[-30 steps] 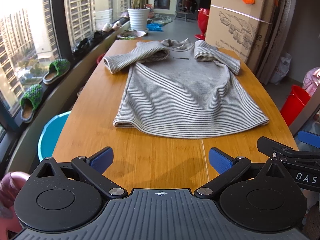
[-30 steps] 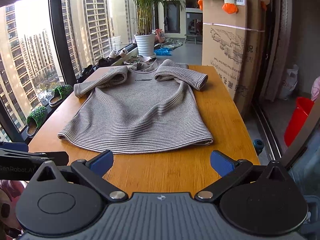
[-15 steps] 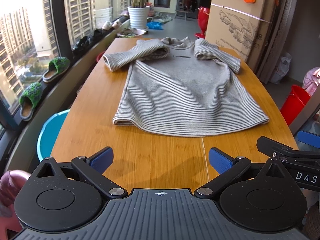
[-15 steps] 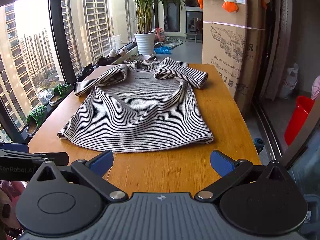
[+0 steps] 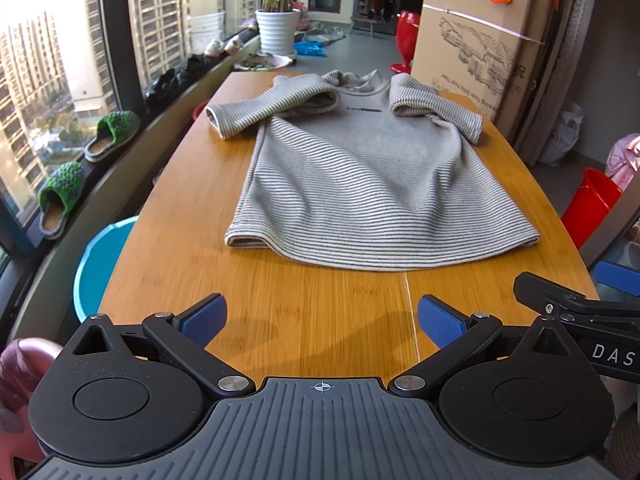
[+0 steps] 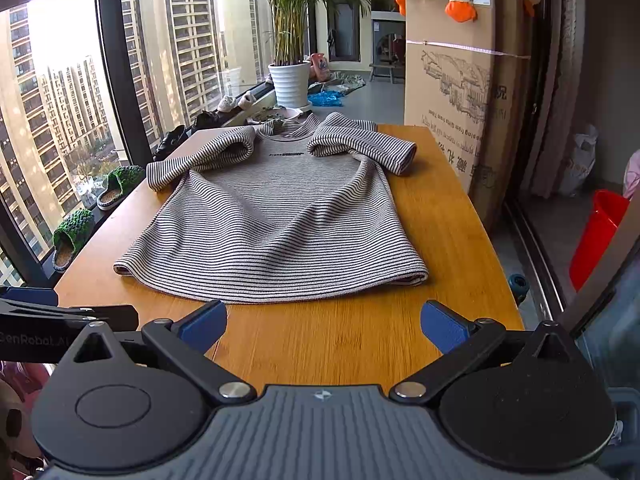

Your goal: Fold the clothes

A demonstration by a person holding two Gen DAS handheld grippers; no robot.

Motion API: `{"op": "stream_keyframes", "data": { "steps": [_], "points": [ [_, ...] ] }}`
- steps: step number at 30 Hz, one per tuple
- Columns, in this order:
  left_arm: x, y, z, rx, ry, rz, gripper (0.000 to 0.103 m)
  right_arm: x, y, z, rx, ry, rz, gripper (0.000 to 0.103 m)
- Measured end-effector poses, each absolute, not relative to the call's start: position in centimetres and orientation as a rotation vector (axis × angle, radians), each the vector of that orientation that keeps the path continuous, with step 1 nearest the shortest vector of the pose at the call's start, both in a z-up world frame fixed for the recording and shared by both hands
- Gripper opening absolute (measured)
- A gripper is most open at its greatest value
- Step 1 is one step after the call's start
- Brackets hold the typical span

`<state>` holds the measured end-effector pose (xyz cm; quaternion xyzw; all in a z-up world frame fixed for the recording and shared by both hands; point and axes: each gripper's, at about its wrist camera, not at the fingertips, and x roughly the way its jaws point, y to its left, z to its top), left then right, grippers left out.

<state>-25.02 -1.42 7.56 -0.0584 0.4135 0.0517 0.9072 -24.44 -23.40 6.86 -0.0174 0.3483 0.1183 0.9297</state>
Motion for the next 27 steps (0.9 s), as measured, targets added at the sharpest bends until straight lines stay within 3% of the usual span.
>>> {"op": "stream_keyframes", "data": {
  "steps": [27],
  "points": [
    [-24.43, -1.41, 6.83, -0.121, 0.877, 0.101, 0.103, -23.91, -23.64, 6.35, -0.035, 0.728, 0.242, 0.103]
  ]
}}
